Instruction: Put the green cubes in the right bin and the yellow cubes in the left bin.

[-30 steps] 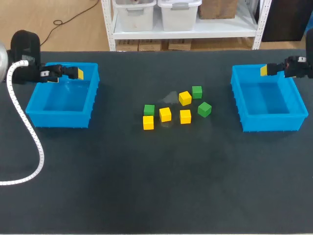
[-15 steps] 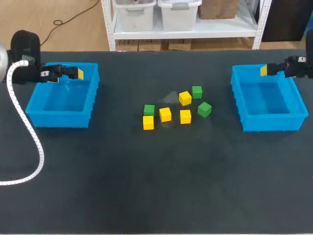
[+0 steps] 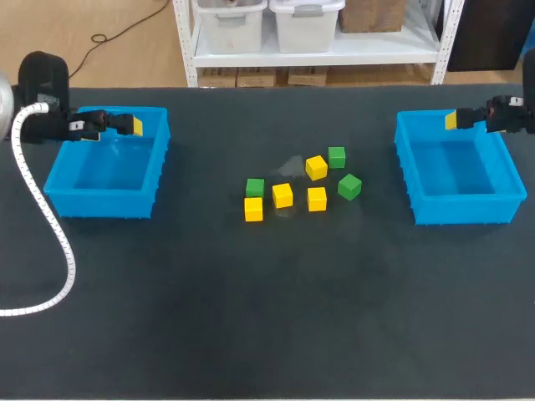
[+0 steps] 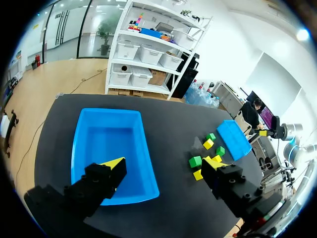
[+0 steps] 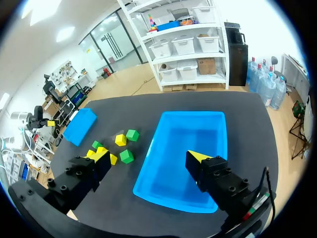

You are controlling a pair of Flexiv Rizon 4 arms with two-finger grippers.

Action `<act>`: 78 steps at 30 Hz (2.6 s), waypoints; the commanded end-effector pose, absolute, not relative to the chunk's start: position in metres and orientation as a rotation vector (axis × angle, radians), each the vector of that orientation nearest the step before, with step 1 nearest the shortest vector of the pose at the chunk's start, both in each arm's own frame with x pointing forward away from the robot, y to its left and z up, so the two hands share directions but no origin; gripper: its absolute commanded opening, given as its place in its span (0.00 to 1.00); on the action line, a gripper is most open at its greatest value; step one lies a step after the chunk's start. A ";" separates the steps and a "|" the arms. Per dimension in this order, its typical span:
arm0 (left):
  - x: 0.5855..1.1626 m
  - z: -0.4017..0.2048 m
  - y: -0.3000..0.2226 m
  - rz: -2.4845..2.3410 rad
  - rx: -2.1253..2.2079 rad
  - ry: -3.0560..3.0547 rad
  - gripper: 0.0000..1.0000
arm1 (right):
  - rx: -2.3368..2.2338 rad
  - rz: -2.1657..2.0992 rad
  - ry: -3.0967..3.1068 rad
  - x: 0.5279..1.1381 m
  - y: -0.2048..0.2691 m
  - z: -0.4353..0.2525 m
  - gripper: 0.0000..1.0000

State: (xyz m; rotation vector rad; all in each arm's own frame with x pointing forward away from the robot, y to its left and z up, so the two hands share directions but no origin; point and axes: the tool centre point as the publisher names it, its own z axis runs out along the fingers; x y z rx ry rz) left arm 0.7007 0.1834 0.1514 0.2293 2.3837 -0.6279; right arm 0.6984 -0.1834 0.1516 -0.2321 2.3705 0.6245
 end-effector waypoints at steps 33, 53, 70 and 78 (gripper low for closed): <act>0.700 0.150 0.185 -0.635 0.231 2.376 1.00 | -0.932 0.322 2.606 0.724 -0.028 0.069 1.00; 0.700 0.150 0.185 -0.635 0.231 2.376 1.00 | -1.002 0.160 2.735 0.715 -0.037 0.005 1.00; 0.700 0.150 0.185 -0.635 0.231 2.376 1.00 | -1.002 -0.013 2.757 0.713 -0.041 -0.009 1.00; 0.700 0.150 0.185 -0.635 0.231 2.376 1.00 | -0.969 -0.035 2.760 0.713 -0.040 -0.013 0.42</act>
